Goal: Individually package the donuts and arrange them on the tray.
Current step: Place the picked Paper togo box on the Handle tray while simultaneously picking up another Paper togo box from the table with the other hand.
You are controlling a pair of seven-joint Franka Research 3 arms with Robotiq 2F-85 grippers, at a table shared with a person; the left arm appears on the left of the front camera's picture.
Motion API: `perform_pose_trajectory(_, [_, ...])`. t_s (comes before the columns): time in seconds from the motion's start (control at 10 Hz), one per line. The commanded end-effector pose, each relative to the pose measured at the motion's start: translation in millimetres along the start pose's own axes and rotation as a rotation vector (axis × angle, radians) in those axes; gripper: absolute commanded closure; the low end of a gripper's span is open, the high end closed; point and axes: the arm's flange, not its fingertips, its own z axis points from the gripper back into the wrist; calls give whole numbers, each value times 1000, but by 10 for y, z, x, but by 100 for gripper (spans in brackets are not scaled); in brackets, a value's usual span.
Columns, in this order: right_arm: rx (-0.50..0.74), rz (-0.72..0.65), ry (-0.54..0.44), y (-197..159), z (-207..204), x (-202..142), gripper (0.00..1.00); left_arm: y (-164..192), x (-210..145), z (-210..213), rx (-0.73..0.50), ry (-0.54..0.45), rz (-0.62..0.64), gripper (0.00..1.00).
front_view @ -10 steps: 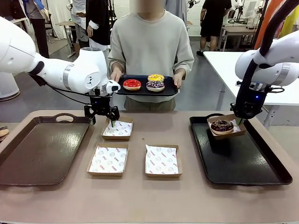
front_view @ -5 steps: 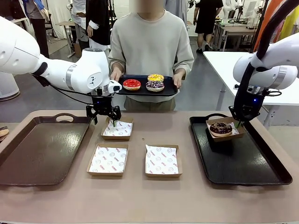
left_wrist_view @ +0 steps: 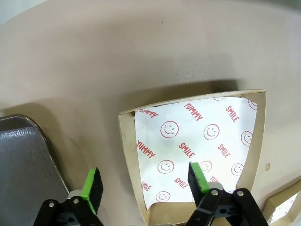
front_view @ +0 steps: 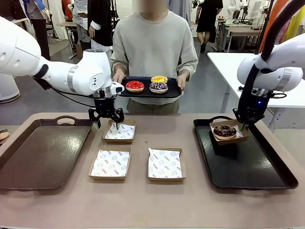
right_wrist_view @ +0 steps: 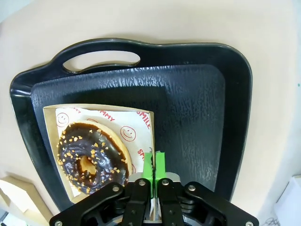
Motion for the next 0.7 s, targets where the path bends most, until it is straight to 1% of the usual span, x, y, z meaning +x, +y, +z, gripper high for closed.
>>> perform_pose_trajectory(0.0, [36, 22, 0, 11, -15, 77, 40, 4, 37, 14, -16, 17, 27, 64])
perform_pose_trajectory(0.1, [39, 18, 1, 14, -10, 75, 0, 11, 34, 27, -16, 17, 29, 100])
perform_pose_trajectory(0.3, [47, 9, -4, 11, 14, 66, 0, 27, 29, 40, -15, 16, 29, 100])
perform_pose_trajectory(0.4, [52, 7, -6, 8, 17, 61, 15, 29, 30, 32, -17, 19, 31, 86])
perform_pose_trajectory(0.5, [56, 5, -5, 7, 13, 58, 5, 34, 29, 31, -18, 23, 34, 95])
perform_pose_trajectory(0.6, [59, 2, -5, 3, 11, 56, 0, 40, 26, 37, -17, 24, 34, 100])
